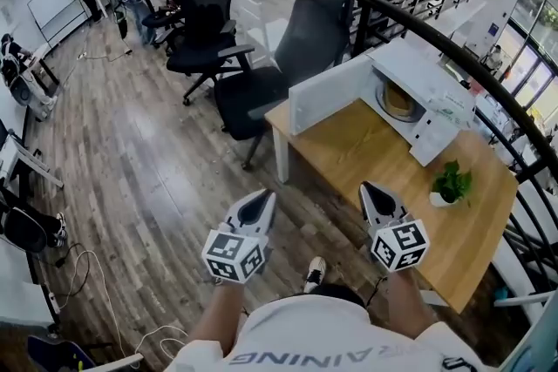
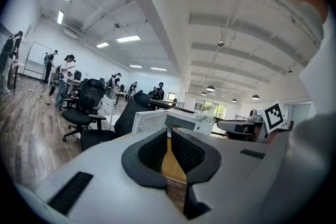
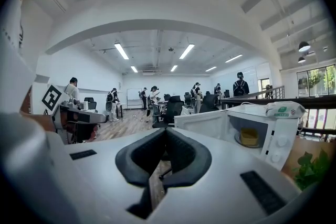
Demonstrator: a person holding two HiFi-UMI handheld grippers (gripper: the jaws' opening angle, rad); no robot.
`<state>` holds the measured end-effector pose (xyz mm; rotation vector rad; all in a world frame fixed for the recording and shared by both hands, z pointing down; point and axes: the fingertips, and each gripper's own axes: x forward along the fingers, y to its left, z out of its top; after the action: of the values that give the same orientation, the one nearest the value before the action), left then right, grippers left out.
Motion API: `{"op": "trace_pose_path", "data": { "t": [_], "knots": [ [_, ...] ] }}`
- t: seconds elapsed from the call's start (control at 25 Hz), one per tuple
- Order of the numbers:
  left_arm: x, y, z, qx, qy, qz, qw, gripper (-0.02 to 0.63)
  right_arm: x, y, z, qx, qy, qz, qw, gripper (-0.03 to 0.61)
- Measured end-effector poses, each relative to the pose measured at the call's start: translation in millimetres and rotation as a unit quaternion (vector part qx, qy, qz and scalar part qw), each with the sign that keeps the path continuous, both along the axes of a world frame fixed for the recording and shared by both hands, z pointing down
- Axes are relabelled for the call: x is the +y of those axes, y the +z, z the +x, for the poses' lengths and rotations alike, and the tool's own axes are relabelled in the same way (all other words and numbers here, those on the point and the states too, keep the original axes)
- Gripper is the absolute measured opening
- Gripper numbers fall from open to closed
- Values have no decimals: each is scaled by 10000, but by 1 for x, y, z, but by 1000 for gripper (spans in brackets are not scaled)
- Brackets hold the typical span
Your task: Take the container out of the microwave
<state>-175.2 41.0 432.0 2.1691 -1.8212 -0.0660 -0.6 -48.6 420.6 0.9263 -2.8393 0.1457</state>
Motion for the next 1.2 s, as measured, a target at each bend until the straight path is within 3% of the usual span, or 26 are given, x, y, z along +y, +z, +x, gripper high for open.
{"op": "trace_pose_path", "data": {
  "t": [0.6,1.2],
  "knots": [
    [-156,1,74,-211,433,-170,9987,51,-148,21,83,-101,511,-292,9982,22],
    [-265,4,139,-265,1499,-107,9883,52,-212,38,163,-77,1619,-405,9859,21]
  ]
}}
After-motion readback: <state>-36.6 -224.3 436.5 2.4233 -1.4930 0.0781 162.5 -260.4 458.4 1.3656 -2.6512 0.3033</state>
